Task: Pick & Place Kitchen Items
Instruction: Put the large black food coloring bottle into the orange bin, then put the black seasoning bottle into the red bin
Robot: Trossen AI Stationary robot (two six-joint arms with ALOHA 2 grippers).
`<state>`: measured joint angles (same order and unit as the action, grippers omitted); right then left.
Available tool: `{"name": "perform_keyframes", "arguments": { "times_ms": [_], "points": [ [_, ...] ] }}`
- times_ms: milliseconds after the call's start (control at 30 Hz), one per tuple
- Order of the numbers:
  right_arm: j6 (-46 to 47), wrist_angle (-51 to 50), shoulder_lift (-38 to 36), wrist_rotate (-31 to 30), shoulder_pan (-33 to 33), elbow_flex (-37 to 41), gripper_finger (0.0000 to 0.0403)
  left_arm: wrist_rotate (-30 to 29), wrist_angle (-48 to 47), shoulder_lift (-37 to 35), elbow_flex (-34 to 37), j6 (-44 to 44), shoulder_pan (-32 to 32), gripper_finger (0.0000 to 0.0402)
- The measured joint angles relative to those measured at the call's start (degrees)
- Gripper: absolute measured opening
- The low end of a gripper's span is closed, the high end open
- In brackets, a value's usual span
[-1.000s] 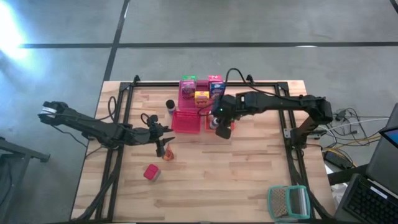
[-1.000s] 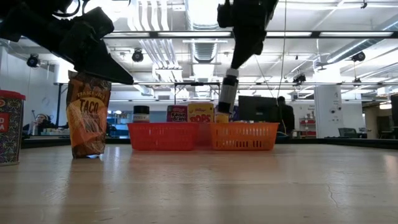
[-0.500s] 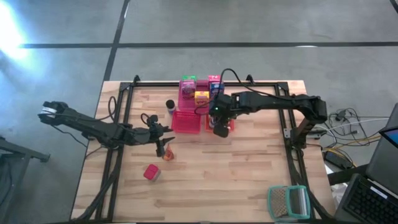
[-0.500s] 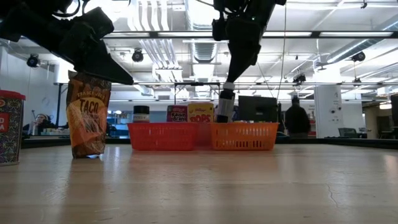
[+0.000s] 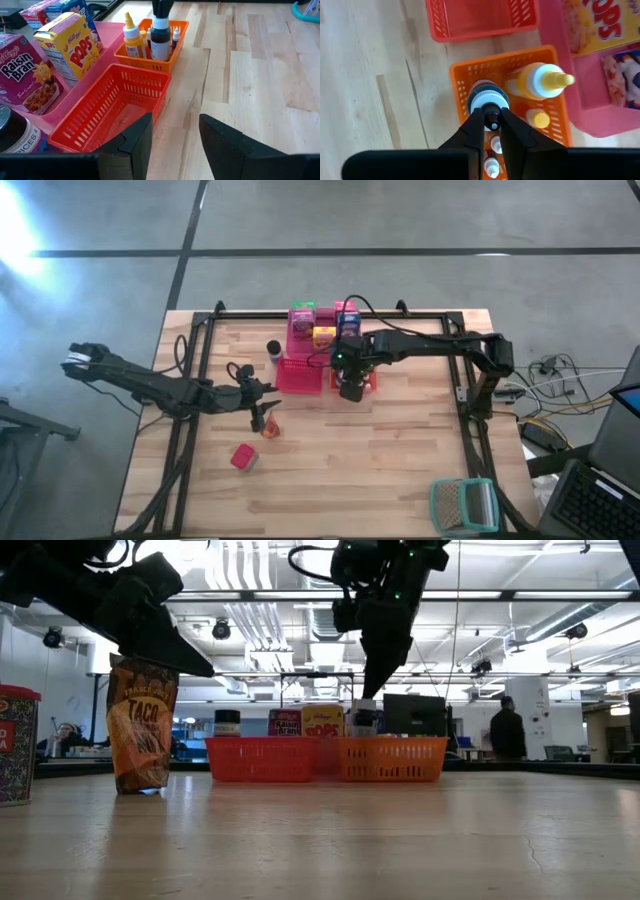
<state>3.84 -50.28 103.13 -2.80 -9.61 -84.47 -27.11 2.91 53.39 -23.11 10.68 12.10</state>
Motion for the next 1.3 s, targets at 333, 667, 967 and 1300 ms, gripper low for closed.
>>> {"name": "perform_keyframes", "arguments": {
  "times_ms": [333, 667, 967, 1300],
  "points": [
    [-0.6, -0.1, 1.8, 0.2, -0.6, 0.2, 0.0036, 0.0, -0.2, 0.0, 0.0, 0.0, 0.0, 0.0168],
    [-0.3, -0.2, 1.7, 0.2, -0.5, 0.3, 0.0113, 0.0, -0.1, 0.0, 0.0, 0.0, 0.0, 0.0168],
    [1.1, -8.2, 0.5, 0.2, -0.5, -2.4, 0.0168, 0.0, -0.2, 0.0, 0.0, -0.3, 0.0, 0.0168],
    [3.5, -10.5, -13.5, -0.2, 0.3, 0.7, 0.0126, 0.0, 0.0, 0.0, 0.0, 1.3, 0.0, 0.0168]
  ]
}}
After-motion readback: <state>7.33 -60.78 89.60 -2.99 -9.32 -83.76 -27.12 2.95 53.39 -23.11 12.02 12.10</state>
